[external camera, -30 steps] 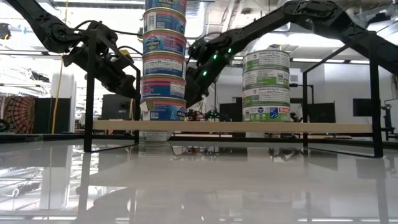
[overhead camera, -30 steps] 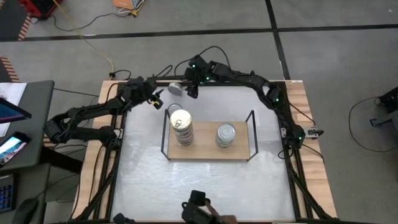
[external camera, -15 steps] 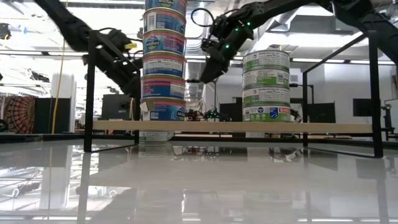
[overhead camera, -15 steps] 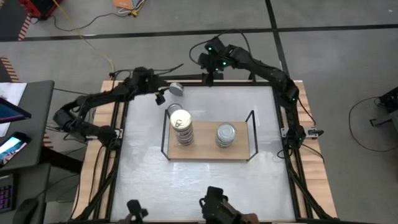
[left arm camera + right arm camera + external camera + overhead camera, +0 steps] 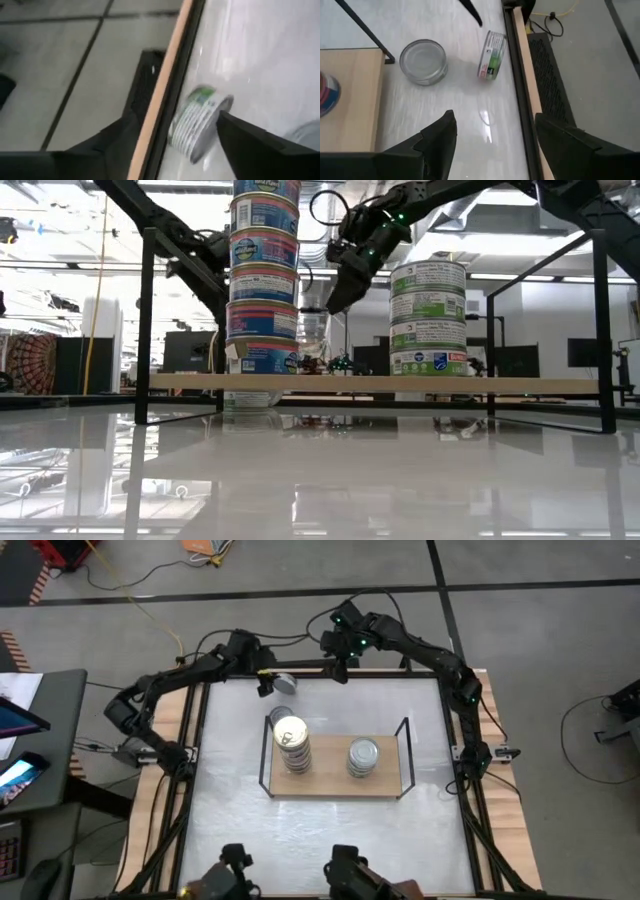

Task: Stack canned seafood by type on shelf
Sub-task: Stack the green tuna can on top of the green tuna can on the shelf

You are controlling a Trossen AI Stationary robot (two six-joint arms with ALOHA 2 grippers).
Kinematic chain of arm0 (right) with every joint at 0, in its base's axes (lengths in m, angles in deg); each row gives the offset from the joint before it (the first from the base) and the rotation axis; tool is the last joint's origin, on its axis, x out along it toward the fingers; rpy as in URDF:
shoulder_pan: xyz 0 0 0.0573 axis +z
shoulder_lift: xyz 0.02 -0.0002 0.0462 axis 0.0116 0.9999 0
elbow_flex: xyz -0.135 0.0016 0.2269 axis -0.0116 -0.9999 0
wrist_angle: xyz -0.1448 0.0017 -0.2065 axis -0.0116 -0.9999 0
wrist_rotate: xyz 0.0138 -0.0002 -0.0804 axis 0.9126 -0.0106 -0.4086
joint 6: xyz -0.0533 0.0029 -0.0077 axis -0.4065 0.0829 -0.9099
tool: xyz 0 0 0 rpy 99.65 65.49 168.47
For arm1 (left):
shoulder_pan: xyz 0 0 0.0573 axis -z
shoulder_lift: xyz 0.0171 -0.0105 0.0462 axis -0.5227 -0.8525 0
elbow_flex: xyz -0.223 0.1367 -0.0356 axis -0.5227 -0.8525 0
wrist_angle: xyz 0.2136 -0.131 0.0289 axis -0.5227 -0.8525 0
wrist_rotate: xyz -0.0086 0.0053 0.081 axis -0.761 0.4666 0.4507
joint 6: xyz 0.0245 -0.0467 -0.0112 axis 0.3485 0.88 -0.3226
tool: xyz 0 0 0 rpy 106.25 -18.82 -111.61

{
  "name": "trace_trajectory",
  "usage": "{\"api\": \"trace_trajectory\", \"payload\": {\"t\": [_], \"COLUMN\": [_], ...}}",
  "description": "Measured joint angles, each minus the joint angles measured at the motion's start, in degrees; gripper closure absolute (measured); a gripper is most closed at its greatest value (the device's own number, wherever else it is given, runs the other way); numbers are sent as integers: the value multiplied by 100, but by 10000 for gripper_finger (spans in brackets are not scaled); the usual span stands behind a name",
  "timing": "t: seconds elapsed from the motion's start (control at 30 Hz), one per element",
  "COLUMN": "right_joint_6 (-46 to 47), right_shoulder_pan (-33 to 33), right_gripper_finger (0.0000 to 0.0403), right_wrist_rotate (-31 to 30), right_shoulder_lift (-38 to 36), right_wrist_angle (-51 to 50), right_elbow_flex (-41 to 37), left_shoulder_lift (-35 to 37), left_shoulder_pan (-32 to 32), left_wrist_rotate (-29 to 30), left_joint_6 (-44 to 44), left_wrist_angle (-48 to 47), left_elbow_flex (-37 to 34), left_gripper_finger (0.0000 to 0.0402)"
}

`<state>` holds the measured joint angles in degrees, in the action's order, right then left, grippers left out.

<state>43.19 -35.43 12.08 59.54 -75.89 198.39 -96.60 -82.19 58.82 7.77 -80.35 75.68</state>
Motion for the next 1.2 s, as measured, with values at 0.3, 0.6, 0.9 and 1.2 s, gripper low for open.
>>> {"api": "trace_trajectory", "payload": {"t": [0.3, 0.6, 0.9, 1.2], "right_joint_6": [-170, -330, -545, -578], "right_shoulder_pan": [-149, -199, -199, -192], "right_gripper_finger": [113, 113, 113, 113], "right_wrist_rotate": [22, 792, 996, 1338], "right_shoulder_lift": [-120, -109, -109, -109], "right_wrist_angle": [-76, -112, -87, -119], "right_elbow_flex": [0, 0, 0, 0], "left_shoulder_lift": [-823, -1375, -1866, -2113], "left_shoulder_pan": [2, 63, 61, 60], "left_wrist_rotate": [-173, -213, -301, -335], "left_joint_6": [-941, -1174, -1435, -1449], "left_wrist_angle": [-1492, -2421, -2636, -2648], "left_elbow_flex": [1176, 2115, 2293, 2276], "left_gripper_finger": [102, 113, 114, 114]}}
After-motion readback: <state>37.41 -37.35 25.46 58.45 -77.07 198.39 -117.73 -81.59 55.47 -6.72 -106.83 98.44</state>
